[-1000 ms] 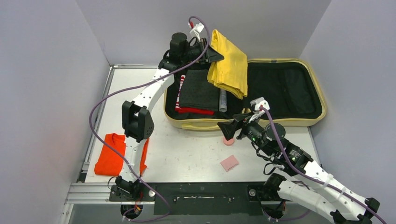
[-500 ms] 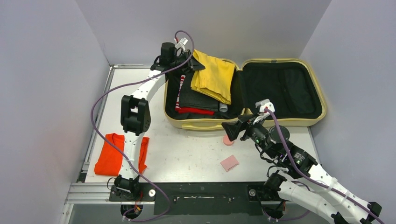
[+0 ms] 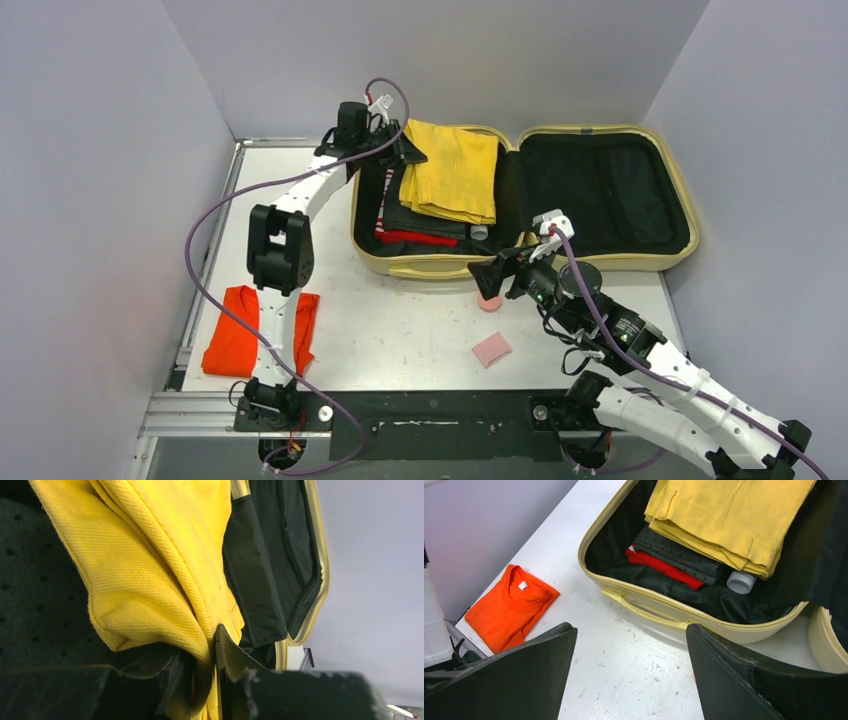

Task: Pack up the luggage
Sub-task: Place the clothes in the luggage, then move the clothes to the corner of the board.

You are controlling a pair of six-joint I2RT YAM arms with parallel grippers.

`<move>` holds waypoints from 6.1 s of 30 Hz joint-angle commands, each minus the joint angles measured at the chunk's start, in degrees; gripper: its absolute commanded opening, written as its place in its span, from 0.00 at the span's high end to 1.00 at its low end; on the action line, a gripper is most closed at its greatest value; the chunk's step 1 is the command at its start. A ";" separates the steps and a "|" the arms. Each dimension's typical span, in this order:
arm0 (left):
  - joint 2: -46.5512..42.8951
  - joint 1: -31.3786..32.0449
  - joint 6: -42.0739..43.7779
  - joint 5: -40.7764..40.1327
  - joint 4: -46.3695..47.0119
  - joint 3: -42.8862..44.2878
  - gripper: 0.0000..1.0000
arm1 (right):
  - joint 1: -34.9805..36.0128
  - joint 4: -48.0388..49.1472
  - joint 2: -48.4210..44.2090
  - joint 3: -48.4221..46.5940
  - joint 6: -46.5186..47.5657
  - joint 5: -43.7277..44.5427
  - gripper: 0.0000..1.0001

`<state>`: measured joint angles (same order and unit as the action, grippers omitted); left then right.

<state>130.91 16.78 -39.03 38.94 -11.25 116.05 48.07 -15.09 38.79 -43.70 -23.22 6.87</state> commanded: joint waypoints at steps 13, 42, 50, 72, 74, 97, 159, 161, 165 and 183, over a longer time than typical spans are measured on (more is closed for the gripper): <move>-9.37 -1.35 4.61 -5.87 -4.28 -2.59 1.00 | 0.01 3.81 3.00 -0.24 -1.28 1.04 0.18; -17.53 5.25 6.26 -22.05 -11.53 -2.62 0.48 | -0.08 3.54 7.40 -3.33 -0.21 2.46 0.18; -10.54 9.09 5.27 -23.82 -11.88 -10.13 0.82 | -0.10 3.92 10.49 -4.31 -1.02 2.71 0.18; -26.10 4.93 3.99 -24.64 -13.95 -21.50 0.63 | -15.21 4.53 26.73 -13.91 -8.14 -7.23 0.18; -31.29 4.93 3.97 -24.36 -14.28 -22.85 0.58 | -20.39 7.57 30.71 -14.40 -11.83 -12.81 0.20; -90.32 4.48 19.69 -60.06 -8.27 -68.61 0.03 | -19.61 17.59 63.93 -24.28 -12.49 -9.30 0.38; -112.33 8.58 8.86 -97.84 -13.24 -76.65 0.04 | 18.97 11.29 82.03 -37.42 -10.83 -2.81 1.00; -112.09 8.54 9.01 -97.29 -12.92 -76.76 0.04 | 18.62 12.13 77.05 -30.65 -11.51 -1.19 1.00; -111.22 8.62 9.51 -95.51 -12.26 -76.95 0.04 | 18.61 12.70 66.96 -17.43 -12.39 1.84 1.00; -100.10 8.62 14.33 -75.42 -8.11 -77.14 0.04 | 12.48 2.96 48.03 -14.60 -4.15 -1.63 0.15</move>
<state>28.88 25.10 -26.83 -44.21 -22.61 38.09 65.80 -12.73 83.13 -53.25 -31.44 9.23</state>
